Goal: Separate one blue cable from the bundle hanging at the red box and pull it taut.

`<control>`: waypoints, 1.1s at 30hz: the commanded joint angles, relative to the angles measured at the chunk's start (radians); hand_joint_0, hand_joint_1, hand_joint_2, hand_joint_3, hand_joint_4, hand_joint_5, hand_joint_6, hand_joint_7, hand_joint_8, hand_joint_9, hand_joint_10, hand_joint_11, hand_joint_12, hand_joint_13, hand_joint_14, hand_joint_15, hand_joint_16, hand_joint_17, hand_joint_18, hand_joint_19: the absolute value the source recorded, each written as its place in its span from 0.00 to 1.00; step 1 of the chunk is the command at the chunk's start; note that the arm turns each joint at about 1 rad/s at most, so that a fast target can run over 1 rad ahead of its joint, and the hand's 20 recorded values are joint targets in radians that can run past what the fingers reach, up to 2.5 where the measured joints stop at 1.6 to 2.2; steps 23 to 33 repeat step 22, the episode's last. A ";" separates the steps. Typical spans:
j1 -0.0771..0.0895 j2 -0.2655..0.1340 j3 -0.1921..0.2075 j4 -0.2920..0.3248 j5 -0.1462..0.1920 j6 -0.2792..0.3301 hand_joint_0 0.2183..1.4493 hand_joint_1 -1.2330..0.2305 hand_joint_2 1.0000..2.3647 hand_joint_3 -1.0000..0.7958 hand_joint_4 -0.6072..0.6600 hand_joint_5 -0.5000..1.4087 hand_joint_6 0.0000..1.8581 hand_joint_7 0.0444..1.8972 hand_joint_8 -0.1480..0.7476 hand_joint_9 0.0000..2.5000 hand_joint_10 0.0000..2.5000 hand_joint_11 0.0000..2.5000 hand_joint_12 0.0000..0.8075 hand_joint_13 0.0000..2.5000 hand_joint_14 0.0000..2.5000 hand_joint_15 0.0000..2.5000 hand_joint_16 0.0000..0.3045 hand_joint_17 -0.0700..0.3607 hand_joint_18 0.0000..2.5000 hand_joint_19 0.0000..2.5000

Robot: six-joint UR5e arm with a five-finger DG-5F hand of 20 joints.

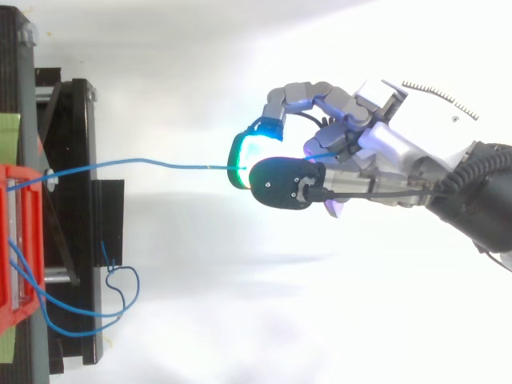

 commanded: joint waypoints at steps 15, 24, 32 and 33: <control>0.002 0.000 0.000 0.000 0.001 0.001 0.43 0.34 0.01 0.44 0.45 0.16 0.50 0.66 0.55 0.45 0.87 0.67 0.52 0.45 0.90 0.63 0.17 0.43 0.56 0.49; 0.002 0.000 0.000 0.000 -0.001 0.000 0.43 0.34 0.01 0.45 0.45 0.16 0.50 0.65 0.55 0.46 0.86 0.68 0.51 0.45 0.90 0.63 0.17 0.43 0.56 0.49; 0.002 0.000 0.000 0.000 -0.001 0.000 0.43 0.34 0.01 0.45 0.45 0.16 0.50 0.65 0.55 0.46 0.86 0.68 0.51 0.45 0.90 0.63 0.17 0.43 0.56 0.49; 0.002 0.000 0.000 0.000 -0.001 0.000 0.43 0.34 0.01 0.45 0.45 0.16 0.50 0.65 0.55 0.46 0.86 0.68 0.51 0.45 0.90 0.63 0.17 0.43 0.56 0.49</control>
